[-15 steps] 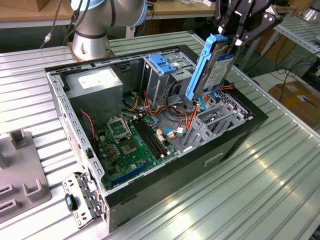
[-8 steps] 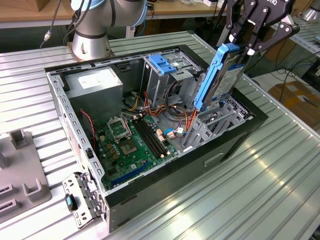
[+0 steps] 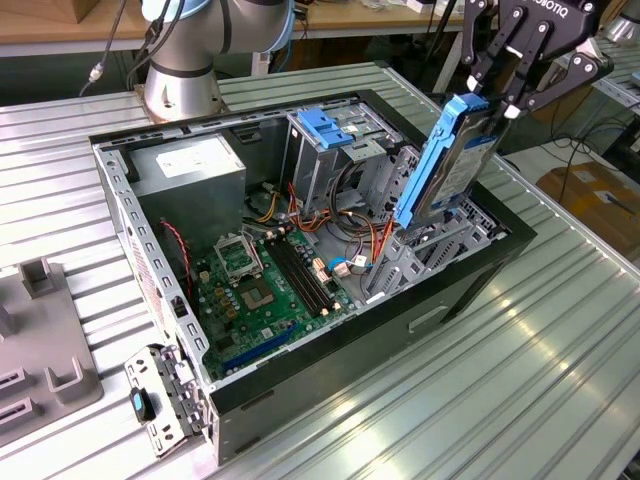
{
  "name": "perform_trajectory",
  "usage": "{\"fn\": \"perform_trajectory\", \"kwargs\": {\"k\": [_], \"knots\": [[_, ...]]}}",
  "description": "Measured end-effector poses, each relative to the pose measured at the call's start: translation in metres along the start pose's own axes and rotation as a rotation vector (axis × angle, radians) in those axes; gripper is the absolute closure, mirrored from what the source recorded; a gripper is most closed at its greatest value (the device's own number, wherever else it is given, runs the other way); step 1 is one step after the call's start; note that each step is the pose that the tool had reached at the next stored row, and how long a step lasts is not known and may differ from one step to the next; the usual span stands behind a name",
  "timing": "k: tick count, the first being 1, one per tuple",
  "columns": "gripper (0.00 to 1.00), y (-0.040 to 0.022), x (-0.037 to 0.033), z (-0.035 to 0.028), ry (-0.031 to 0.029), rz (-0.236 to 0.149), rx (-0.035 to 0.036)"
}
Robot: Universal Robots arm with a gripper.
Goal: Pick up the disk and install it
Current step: 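Pick up the disk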
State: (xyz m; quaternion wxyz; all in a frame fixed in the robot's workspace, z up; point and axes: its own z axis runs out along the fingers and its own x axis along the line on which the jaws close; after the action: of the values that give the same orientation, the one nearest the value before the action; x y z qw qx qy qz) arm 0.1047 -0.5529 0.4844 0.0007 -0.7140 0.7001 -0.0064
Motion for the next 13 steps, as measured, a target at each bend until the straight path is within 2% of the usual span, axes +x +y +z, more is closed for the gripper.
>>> {"fn": "perform_trajectory", "kwargs": {"k": [13], "knots": [[0.65,-0.0002,0.0001,-0.0217,-0.0001,0.000,0.0000]]}}
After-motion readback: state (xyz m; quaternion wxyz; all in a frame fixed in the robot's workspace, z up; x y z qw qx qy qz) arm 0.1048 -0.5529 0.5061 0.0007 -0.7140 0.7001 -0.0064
